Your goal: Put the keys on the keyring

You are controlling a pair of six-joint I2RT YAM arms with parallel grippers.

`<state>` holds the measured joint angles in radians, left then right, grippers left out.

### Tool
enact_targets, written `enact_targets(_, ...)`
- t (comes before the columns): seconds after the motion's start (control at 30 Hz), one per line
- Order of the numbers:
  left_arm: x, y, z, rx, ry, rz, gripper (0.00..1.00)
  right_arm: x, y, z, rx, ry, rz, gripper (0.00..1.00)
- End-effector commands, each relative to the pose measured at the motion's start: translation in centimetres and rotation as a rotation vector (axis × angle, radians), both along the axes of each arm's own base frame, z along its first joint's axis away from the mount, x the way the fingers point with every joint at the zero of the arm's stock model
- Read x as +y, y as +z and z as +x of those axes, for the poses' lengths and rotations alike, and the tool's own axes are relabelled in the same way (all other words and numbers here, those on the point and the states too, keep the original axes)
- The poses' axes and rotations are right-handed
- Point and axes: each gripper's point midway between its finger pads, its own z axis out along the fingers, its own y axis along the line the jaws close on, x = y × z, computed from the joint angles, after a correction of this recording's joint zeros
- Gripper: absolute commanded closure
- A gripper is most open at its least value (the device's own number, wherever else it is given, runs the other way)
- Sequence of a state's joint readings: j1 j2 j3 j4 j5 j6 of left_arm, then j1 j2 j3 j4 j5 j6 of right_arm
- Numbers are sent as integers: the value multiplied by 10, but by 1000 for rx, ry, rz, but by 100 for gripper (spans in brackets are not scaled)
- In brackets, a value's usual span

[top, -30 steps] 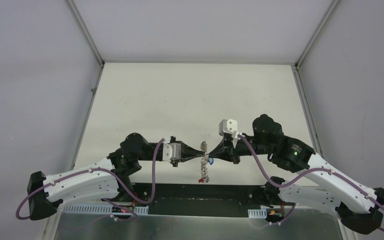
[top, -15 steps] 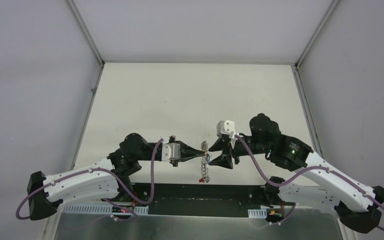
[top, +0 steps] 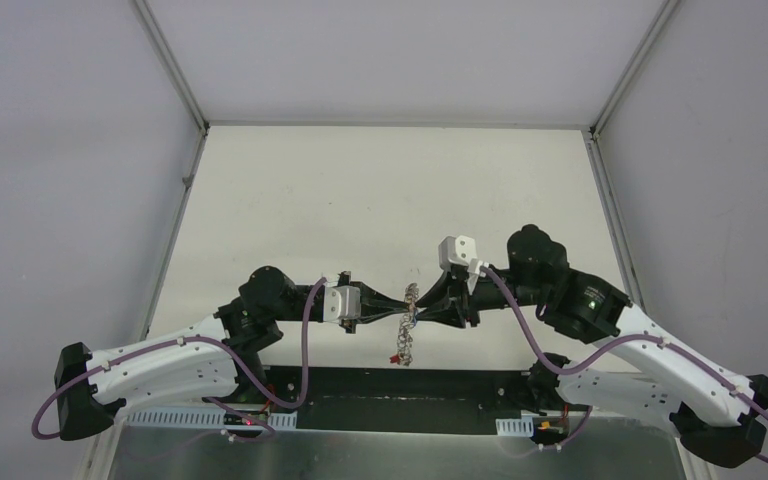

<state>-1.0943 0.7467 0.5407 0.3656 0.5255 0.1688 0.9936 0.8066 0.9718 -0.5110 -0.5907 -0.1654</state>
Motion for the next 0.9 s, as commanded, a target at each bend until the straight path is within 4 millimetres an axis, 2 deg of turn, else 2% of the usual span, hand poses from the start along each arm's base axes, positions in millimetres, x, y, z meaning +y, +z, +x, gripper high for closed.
enact_targets(0.0, 2, 30, -6, -52, -17, -98, 100, 7, 24, 1, -16, 8, 74, 74)
enact_targets(0.2, 3, 30, -6, -51, -18, -99, 100, 13, 24, 2, 2, 21, 73, 82)
enact_targets(0.33, 3, 29, -6, -49, -17, -98, 100, 13, 22, 3, 3, 11, 66, 100)
enact_targets(0.67, 4, 27, -4, -39, -3, -90, 100, 6, 19, 5, -25, -6, 39, 100)
enact_targets(0.77, 4, 26, -3, -33, 8, -82, 82, 3, 15, 6, -22, -12, 0, 100)
enact_targets(0.87, 6, 24, -2, -39, 14, -57, 74, 1, 10, 8, -20, -13, -50, 100)
